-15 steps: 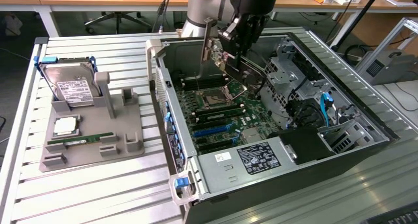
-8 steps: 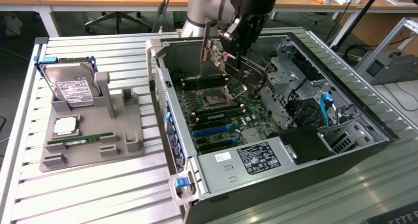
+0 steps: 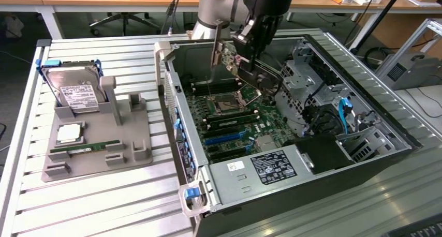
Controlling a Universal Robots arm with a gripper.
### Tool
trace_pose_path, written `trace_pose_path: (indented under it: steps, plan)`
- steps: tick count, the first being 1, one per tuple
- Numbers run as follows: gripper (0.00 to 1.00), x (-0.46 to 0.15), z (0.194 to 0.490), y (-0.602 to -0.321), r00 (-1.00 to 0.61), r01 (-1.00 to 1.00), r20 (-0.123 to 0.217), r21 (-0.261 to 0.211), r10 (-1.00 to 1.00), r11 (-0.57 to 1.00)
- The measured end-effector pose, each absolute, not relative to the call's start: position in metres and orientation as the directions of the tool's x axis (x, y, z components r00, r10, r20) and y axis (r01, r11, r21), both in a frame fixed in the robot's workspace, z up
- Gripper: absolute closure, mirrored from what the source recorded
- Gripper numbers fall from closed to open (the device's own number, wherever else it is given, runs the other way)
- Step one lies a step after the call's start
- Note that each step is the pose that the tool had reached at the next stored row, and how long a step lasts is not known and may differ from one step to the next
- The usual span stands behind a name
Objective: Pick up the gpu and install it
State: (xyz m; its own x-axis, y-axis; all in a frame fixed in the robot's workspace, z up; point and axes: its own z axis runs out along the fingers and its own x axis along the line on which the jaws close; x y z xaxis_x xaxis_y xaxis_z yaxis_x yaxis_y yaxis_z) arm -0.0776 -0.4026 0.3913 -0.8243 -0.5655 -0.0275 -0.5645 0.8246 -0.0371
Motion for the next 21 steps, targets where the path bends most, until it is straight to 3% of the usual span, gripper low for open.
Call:
trace_pose_path:
  steps: [21]
  plan:
    - [0.73, -0.0776, 0.3912, -0.4027, -0.784, -0.619, -0.027, -0.038, -0.620, 0.785]
